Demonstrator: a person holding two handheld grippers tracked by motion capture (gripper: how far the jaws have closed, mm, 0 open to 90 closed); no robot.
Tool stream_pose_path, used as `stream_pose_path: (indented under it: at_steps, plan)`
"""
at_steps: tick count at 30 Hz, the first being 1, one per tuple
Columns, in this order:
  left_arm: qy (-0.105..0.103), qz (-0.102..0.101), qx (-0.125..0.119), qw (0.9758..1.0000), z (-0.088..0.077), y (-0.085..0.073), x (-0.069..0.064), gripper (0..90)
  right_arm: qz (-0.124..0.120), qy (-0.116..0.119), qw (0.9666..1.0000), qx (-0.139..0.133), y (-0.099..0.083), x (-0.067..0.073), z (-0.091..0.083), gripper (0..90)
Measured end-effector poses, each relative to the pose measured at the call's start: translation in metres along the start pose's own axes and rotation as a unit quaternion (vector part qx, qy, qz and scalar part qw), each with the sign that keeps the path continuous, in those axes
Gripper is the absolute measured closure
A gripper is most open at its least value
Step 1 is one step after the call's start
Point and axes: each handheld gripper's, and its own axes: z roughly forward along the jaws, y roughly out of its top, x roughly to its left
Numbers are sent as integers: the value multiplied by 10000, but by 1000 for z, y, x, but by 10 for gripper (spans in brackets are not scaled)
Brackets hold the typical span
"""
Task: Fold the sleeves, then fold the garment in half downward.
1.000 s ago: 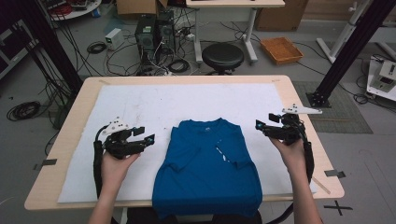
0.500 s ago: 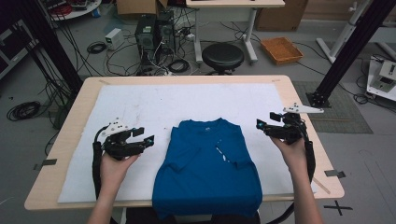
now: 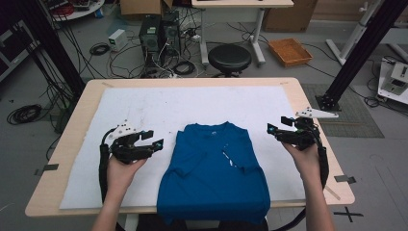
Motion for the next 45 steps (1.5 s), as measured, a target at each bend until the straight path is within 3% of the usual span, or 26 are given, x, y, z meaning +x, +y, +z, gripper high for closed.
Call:
stream_pose_path:
  at_steps: [10,17,26,27,28,29,32,34,35,38,42,45]
  plan:
    - [-46,32,-29,10000,1,2,-4,407,-32,-7,10000,-40,0,1,-4,311]
    - [-53,-13,-4,10000,7,4,0,407,1,14,10000,75,-2,1,4,325]
    - [-37,-338,-7,9994,27,16,13,440,52,52,9998,168,-4,-2,23,403]
    - [-57,-390,22,9992,32,18,14,440,47,38,9998,173,-4,-1,26,412]
    - [-32,-443,210,9988,43,20,17,455,47,39,9998,190,-5,-2,32,435]
    - [-32,-443,210,9988,43,20,17,455,47,39,9998,190,-5,-2,32,435]
    - [13,-606,599,9964,66,19,21,475,4,-5,9994,354,-8,-5,48,469]
    - [13,-606,599,9964,66,19,21,476,15,11,9992,395,-9,-5,53,469]
    - [46,-743,827,9938,79,17,26,486,23,15,9988,481,-11,-7,62,488]
    - [55,-899,1056,9903,92,14,29,498,69,43,9979,637,-13,-7,72,495]
    - [57,-1075,1194,9870,107,10,32,508,79,68,9966,817,-15,-4,85,504]
    - [88,-1098,1306,9853,115,6,33,545,137,86,9956,926,-16,-3,92,504]
